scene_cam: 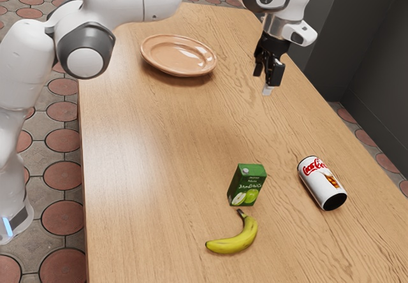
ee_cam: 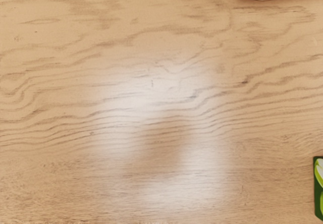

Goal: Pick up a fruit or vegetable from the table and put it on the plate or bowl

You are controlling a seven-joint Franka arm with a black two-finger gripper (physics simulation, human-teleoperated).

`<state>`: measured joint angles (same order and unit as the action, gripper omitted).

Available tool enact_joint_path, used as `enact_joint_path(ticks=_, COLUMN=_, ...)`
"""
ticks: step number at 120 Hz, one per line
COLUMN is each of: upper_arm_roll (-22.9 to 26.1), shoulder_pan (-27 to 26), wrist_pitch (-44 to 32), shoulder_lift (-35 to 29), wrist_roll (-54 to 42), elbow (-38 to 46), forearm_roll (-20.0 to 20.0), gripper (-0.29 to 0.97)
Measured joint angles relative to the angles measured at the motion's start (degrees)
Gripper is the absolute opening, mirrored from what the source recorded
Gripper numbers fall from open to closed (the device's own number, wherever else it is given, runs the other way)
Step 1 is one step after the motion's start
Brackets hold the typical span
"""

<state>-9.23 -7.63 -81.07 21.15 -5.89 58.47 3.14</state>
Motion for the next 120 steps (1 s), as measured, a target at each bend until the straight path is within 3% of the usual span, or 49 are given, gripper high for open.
enact_joint_path(ticks=48, upper_arm_roll=0.0, shoulder_pan=0.1, wrist_pitch=0.1, shoulder_lift=0.2, wrist_roll=2.2, elbow=0.0, forearm_roll=-0.3, gripper=0.68)
enact_joint_path(ticks=58, upper_arm_roll=3.1, shoulder_pan=-2.7, wrist_pitch=0.2, shoulder_lift=-0.3, wrist_roll=4.3, elbow=-0.1, forearm_roll=0.4, gripper=0.68)
enact_joint_path(ticks=77, upper_arm_roll=5.0, shoulder_pan=-14.0, wrist_pitch=1.6, shoulder_lift=-0.8, wrist_roll=15.1, elbow=-0.1, forearm_roll=-0.3, gripper=0.68)
enact_joint_path(ticks=107, upper_arm_roll=6.3, shoulder_pan=-18.8, wrist_pitch=0.6, shoulder_lift=2.1, wrist_roll=35.9, elbow=-0.3, forearm_roll=1.2, gripper=0.68)
enact_joint_path(ticks=120, upper_arm_roll=6.1, shoulder_pan=-19.6, wrist_pitch=-1.5, shoulder_lift=2.9, wrist_roll=43.9, elbow=-0.3, forearm_roll=-0.3, gripper=0.68)
